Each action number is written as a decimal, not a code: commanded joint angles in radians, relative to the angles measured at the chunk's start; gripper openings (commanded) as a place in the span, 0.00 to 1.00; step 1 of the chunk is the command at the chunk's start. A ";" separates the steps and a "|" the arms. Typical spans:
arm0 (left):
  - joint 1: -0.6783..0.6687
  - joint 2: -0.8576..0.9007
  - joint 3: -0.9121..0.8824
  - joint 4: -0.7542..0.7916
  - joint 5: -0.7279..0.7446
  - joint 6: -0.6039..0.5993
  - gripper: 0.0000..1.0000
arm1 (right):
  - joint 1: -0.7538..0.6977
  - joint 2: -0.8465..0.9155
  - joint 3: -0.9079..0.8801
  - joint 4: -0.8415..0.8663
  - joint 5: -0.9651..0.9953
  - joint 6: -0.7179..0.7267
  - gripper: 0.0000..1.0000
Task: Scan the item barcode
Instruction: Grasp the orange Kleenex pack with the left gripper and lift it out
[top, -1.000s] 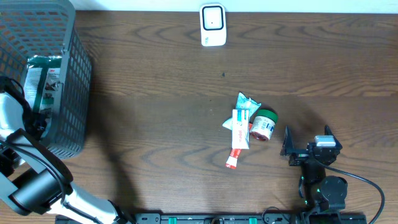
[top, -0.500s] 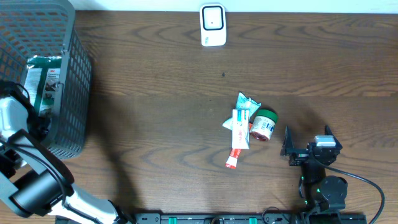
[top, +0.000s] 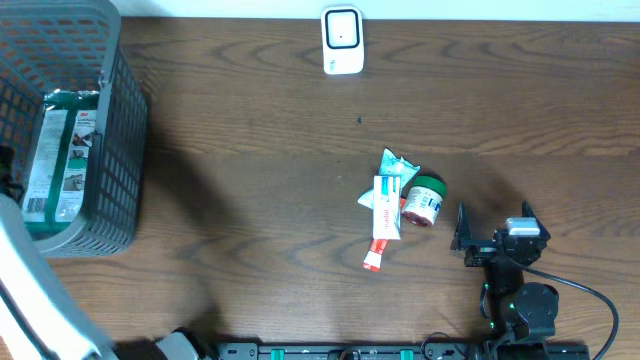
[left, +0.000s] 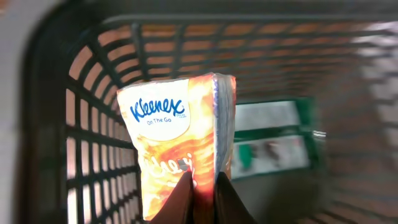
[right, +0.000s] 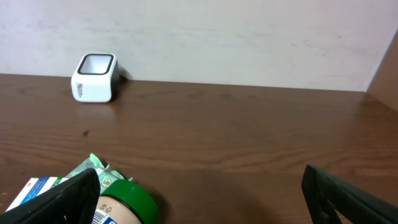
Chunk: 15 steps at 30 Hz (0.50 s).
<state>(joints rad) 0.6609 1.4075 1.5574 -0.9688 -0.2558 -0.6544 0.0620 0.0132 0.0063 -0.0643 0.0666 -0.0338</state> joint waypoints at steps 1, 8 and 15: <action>-0.057 -0.096 0.016 0.002 0.078 -0.005 0.07 | 0.002 0.000 -0.001 -0.004 0.000 -0.005 0.99; -0.149 -0.277 0.016 0.030 0.525 0.058 0.07 | 0.002 0.000 -0.001 -0.004 0.000 -0.005 0.99; -0.309 -0.289 0.005 0.016 1.097 0.335 0.07 | 0.002 0.000 -0.001 -0.004 0.000 -0.005 0.99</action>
<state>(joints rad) 0.4210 1.0878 1.5604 -0.9329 0.4870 -0.4870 0.0620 0.0132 0.0063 -0.0643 0.0666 -0.0338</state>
